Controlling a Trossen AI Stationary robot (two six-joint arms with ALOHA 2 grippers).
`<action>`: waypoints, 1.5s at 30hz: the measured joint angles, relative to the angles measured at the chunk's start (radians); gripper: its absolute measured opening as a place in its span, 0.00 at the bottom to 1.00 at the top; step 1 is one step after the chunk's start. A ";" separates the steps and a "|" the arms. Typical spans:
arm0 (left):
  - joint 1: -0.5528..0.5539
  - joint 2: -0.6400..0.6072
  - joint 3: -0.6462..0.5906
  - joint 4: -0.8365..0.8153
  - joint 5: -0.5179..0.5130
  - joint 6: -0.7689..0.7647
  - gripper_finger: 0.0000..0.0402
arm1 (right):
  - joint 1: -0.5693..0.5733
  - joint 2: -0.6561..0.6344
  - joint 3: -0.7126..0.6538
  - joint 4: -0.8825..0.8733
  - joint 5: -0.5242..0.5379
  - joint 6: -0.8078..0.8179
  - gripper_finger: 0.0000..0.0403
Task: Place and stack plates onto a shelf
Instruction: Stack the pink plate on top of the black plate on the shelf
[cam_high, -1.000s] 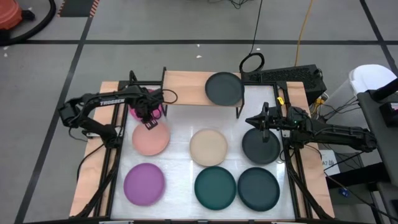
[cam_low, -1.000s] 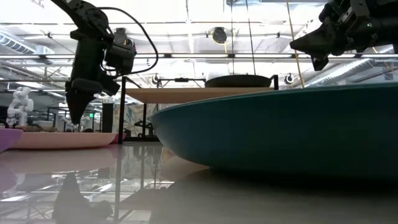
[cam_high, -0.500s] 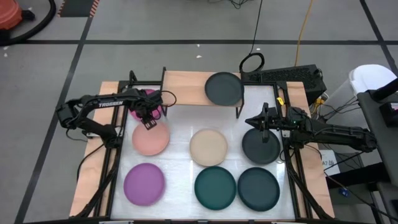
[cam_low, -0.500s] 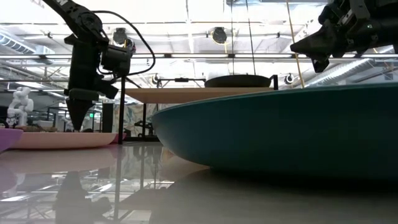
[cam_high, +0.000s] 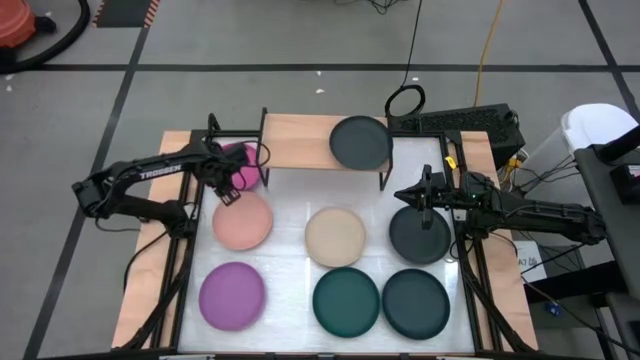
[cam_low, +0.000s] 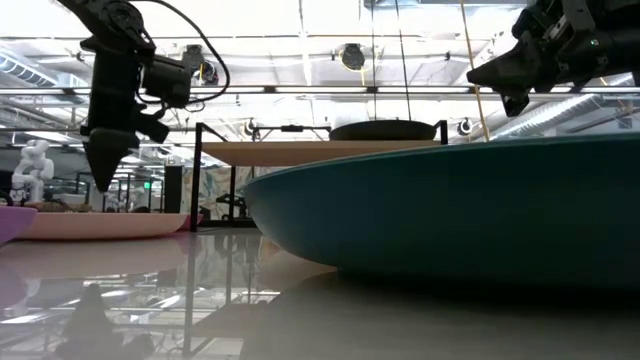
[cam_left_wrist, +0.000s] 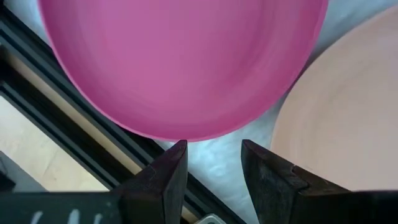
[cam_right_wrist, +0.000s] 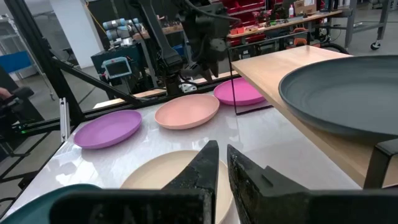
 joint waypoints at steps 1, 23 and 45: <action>0.004 -0.007 0.000 0.001 0.001 0.000 0.39 | 0.000 0.000 0.000 0.000 0.000 0.000 0.05; 0.019 -0.027 -0.013 0.118 0.156 -0.011 0.39 | 0.000 0.000 0.000 0.001 0.000 -0.001 0.05; -0.005 -0.028 -0.176 0.246 0.069 -0.365 0.39 | 0.000 0.000 0.000 0.008 0.000 0.002 0.05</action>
